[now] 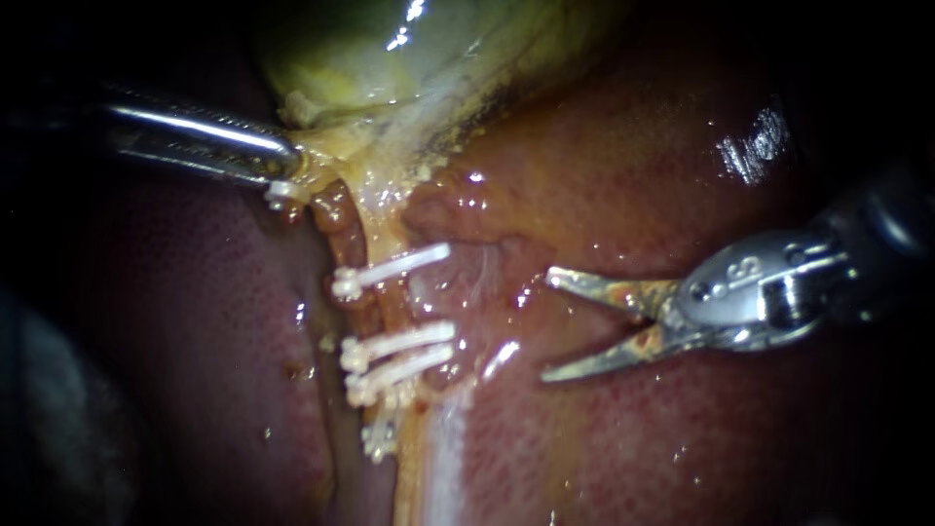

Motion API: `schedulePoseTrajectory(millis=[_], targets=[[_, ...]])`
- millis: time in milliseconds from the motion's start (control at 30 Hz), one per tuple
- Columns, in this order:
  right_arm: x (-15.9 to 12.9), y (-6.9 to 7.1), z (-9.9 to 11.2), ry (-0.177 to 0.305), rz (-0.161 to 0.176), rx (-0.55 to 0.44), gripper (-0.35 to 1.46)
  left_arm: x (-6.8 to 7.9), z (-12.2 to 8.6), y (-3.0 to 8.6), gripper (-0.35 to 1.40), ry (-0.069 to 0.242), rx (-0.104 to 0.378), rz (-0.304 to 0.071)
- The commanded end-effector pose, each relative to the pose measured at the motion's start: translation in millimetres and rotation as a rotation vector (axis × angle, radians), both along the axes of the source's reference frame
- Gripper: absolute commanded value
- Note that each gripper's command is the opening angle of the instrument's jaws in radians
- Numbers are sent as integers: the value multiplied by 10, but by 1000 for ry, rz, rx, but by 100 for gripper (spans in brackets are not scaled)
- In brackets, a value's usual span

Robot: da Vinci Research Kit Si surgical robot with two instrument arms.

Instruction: Go to the cutting position right tube

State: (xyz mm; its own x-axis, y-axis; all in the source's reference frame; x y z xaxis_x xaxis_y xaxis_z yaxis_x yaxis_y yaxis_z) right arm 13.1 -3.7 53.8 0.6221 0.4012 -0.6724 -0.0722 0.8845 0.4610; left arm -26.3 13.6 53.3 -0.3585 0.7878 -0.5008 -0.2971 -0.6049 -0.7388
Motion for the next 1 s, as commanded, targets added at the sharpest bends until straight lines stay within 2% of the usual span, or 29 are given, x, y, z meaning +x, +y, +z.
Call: schedulePoseTrajectory(millis=[33, 133, 267, 467, 667, 1000], targets=[[4, -2, 5, 0, 4, 13, 138, 0, 0, 0, -35, 1, -1, -1], [14, -6, 18, -3, 23, 47, 138, 0, 0, -1, -35, 1, -1, -1], [25, -8, 34, 1, 32, 92, 137, 0, 0, -1, -35, 1, -1, -1], [37, -4, 52, 25, 59, 153, 137, 0, 1, -2, -35, 2, -1, -2], [46, 3, 63, 82, 76, 209, 135, -1, 1, -2, -35, 2, -2, -2], [72, 7, 66, 206, 55, 303, 133, -1, 1, -3, -35, 2, -2, -2]])
